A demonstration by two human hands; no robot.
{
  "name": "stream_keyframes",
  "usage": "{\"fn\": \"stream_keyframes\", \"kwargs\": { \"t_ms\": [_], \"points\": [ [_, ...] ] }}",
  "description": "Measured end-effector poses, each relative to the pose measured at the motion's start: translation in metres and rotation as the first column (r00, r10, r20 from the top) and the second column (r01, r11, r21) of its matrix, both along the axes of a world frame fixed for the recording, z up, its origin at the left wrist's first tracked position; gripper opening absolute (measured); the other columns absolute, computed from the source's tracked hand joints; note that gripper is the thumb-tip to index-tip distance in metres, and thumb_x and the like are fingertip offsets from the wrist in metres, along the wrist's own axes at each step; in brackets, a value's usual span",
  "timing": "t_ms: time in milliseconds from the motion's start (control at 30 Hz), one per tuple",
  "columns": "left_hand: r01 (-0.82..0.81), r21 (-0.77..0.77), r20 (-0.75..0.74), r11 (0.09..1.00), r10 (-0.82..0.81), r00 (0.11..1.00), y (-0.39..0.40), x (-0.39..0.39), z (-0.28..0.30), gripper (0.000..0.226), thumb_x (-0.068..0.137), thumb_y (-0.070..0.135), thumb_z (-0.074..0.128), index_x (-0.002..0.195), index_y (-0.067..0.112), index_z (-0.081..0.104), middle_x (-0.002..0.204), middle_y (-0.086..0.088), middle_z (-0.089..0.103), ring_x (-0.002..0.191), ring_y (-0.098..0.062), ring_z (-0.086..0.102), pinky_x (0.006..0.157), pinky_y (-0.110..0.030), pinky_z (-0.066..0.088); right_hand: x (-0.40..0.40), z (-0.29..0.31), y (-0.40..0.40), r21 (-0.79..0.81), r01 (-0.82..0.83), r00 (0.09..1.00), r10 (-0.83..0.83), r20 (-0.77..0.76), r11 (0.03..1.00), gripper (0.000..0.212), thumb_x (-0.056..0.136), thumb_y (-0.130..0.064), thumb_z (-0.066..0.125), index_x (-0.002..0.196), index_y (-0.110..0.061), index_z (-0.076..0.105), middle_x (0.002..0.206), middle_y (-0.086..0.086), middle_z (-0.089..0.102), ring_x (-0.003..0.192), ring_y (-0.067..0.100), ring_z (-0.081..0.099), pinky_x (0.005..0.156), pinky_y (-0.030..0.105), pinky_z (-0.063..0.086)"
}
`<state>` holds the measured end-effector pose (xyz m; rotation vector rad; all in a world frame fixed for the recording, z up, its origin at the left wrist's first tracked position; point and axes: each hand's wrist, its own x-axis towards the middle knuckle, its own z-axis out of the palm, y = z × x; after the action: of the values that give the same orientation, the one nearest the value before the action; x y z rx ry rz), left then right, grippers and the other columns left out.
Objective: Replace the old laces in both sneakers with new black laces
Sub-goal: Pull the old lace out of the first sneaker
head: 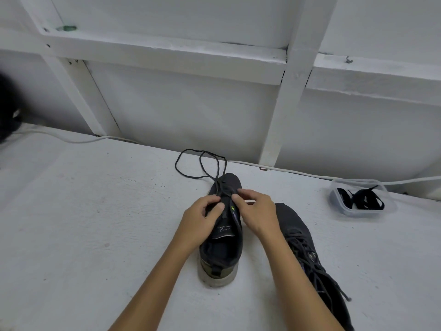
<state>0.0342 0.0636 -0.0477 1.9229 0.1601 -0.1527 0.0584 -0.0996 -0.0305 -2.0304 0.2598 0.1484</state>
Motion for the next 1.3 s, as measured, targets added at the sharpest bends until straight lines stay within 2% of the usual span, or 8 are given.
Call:
{"fn": "stream_keyframes", "kwargs": {
  "t_ms": [233, 433, 600, 733, 800, 967, 1133, 1300],
  "points": [
    [0.089, 0.049, 0.029, 0.995, -0.09, 0.995, -0.001, -0.019, -0.004, 0.062, 0.093, 0.057, 0.056, 0.147, 0.029, 0.047, 0.152, 0.018, 0.042, 0.139, 0.003, 0.037, 0.118, -0.029, 0.033, 0.021, 0.0, 0.004, -0.273, -0.132, 0.985, 0.156, 0.068, 0.953, 0.009, 0.103, -0.026, 0.052, 0.099, -0.022, 0.058, 0.093, -0.007, 0.066, 0.086, 0.017, 0.063, 0.076, 0.032, 0.045],
    [0.063, 0.035, -0.006, 0.997, -0.063, 0.998, -0.001, -0.011, 0.0, 0.049, 0.101, 0.03, 0.054, 0.149, 0.026, 0.044, 0.155, 0.015, 0.038, 0.141, 0.0, 0.033, 0.117, -0.024, 0.027, 0.022, 0.008, -0.005, 0.196, 0.05, 0.997, -0.037, -0.07, 0.979, 0.016, 0.107, -0.026, 0.044, 0.108, -0.013, 0.052, 0.094, 0.009, 0.072, 0.088, 0.024, 0.073, 0.076, 0.042, 0.064],
    [0.084, 0.013, -0.032, 0.996, -0.083, 0.996, -0.004, -0.008, 0.003, 0.051, 0.101, 0.026, 0.051, 0.151, 0.026, 0.04, 0.159, 0.015, 0.032, 0.143, 0.0, 0.029, 0.115, -0.021, 0.024, 0.021, 0.002, -0.009, 0.088, -0.1, 0.994, 0.104, -0.038, 0.991, 0.008, 0.096, -0.023, 0.067, 0.092, -0.016, 0.07, 0.093, -0.001, 0.072, 0.079, 0.024, 0.071, 0.072, 0.038, 0.064],
    [0.094, 0.01, -0.04, 0.996, -0.094, 0.995, -0.002, -0.009, 0.002, 0.054, 0.101, 0.028, 0.051, 0.153, 0.028, 0.036, 0.158, 0.017, 0.032, 0.143, 0.001, 0.028, 0.119, -0.024, 0.024, 0.024, 0.003, -0.004, 0.343, 0.177, 0.983, -0.151, -0.103, 0.922, 0.013, 0.108, -0.02, 0.043, 0.108, -0.011, 0.052, 0.096, 0.013, 0.07, 0.076, 0.03, 0.074, 0.074, 0.046, 0.062],
    [0.094, -0.005, -0.047, 0.996, -0.094, 0.994, -0.001, -0.009, 0.003, 0.053, 0.102, 0.028, 0.05, 0.153, 0.028, 0.036, 0.158, 0.017, 0.032, 0.142, 0.003, 0.029, 0.116, -0.021, 0.024, 0.022, 0.002, -0.005, 0.4, 0.189, 0.981, -0.153, -0.119, 0.897, 0.017, 0.106, -0.026, 0.048, 0.11, -0.011, 0.055, 0.099, 0.011, 0.072, 0.083, 0.028, 0.076, 0.075, 0.047, 0.063],
    [0.101, -0.001, -0.048, 0.995, -0.101, 0.994, -0.002, -0.009, 0.003, 0.053, 0.102, 0.027, 0.05, 0.153, 0.027, 0.036, 0.158, 0.017, 0.032, 0.141, 0.005, 0.028, 0.114, -0.019, 0.023, 0.016, -0.007, 0.0, 0.153, -0.028, 1.0, 0.026, 0.014, 0.988, 0.008, 0.092, -0.031, 0.069, 0.088, -0.025, 0.073, 0.091, -0.007, 0.074, 0.086, 0.021, 0.073, 0.079, 0.046, 0.063],
    [0.11, 0.005, -0.049, 0.994, -0.11, 0.993, 0.0, -0.009, 0.001, 0.053, 0.102, 0.031, 0.05, 0.153, 0.03, 0.035, 0.159, 0.018, 0.031, 0.144, 0.003, 0.027, 0.12, -0.026, 0.023, 0.024, -0.005, 0.004, 0.429, 0.297, 0.953, -0.292, -0.08, 0.853, 0.014, 0.107, -0.023, 0.043, 0.098, -0.017, 0.052, 0.091, 0.013, 0.07, 0.076, 0.031, 0.075, 0.071, 0.05, 0.062],
    [0.13, 0.028, -0.042, 0.991, -0.129, 0.991, 0.0, -0.009, -0.001, 0.054, 0.102, 0.033, 0.049, 0.154, 0.03, 0.033, 0.16, 0.018, 0.028, 0.145, 0.003, 0.024, 0.122, -0.027, 0.021, 0.016, -0.011, -0.003, 0.198, -0.055, 0.998, 0.056, 0.002, 0.979, 0.005, 0.092, -0.023, 0.071, 0.089, -0.024, 0.075, 0.099, -0.009, 0.075, 0.087, 0.017, 0.073, 0.083, 0.043, 0.063]
  ]
}}
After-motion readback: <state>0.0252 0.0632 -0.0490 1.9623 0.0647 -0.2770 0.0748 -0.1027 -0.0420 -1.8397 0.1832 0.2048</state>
